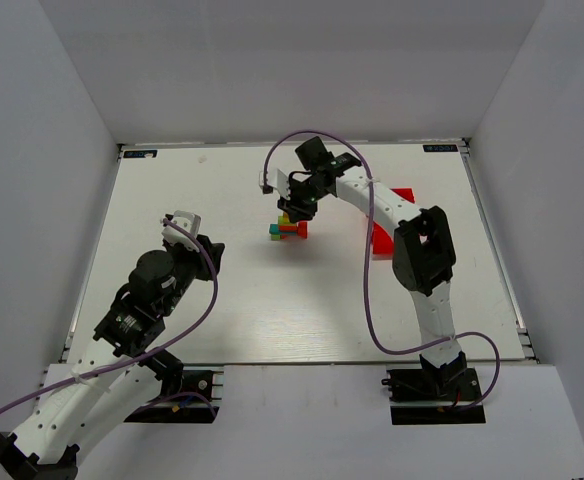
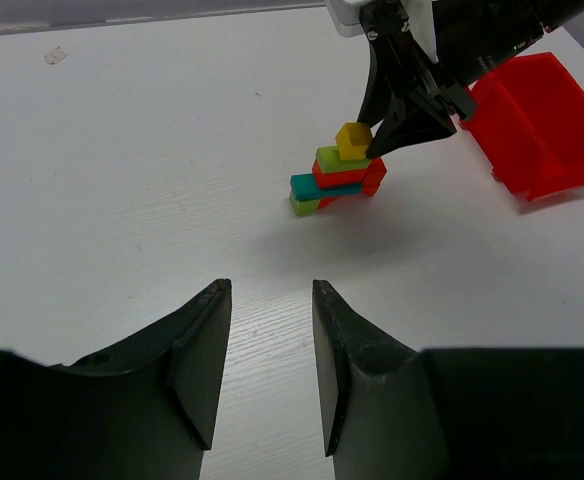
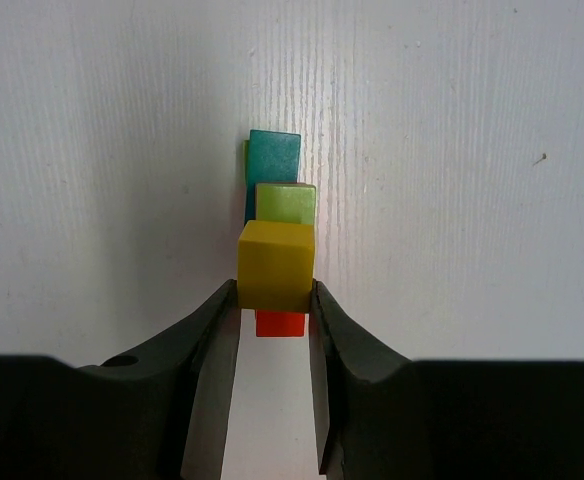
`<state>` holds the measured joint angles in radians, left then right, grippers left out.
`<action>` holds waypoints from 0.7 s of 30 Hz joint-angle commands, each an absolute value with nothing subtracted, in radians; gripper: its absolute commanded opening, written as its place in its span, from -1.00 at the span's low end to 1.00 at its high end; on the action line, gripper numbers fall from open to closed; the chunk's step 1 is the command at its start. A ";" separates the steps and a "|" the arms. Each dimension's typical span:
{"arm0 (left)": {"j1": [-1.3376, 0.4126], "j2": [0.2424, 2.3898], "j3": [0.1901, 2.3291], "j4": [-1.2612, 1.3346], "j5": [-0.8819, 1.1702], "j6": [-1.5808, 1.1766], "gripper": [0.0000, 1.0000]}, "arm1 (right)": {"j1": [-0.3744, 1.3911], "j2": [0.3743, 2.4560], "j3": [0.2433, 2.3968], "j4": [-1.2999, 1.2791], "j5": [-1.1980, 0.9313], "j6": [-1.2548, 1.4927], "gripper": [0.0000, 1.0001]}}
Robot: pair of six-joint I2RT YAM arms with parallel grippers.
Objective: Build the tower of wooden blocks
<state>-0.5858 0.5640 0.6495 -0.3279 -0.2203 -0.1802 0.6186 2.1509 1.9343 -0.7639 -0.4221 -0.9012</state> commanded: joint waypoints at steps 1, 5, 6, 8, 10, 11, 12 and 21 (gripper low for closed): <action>-0.589 0.561 0.652 -0.310 -0.207 -0.176 -0.03 | 0.626 2.161 1.976 -0.784 -0.439 -0.913 -0.74; -0.589 0.561 0.652 -0.310 -0.207 -0.176 -0.03 | 0.623 2.164 1.977 -0.785 -0.436 -0.916 -0.74; -0.589 0.561 0.652 -0.310 -0.207 -0.176 -0.03 | 0.626 2.166 1.979 -0.785 -0.436 -0.914 -0.74; -0.589 0.561 0.652 -0.310 -0.207 -0.176 -0.03 | 0.624 2.166 1.980 -0.790 -0.434 -0.914 -0.74; -0.589 0.561 0.652 -0.310 -0.207 -0.176 -0.03 | 0.624 2.164 1.983 -0.790 -0.434 -0.914 -0.71; -0.589 0.561 0.652 -0.310 -0.207 -0.176 -0.03 | 0.624 2.167 1.979 -0.790 -0.436 -0.916 -0.71; -0.589 0.561 0.652 -0.310 -0.207 -0.176 -0.03 | 0.626 2.168 1.979 -0.790 -0.436 -0.916 -0.71; -0.589 0.561 0.652 -0.310 -0.207 -0.176 -0.03 | 0.624 2.175 1.982 -0.785 -0.426 -0.917 -0.65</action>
<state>-0.5858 0.5640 0.6495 -0.3279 -0.2203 -0.1802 0.6186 2.1670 1.9358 -0.7670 -0.4210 -0.9035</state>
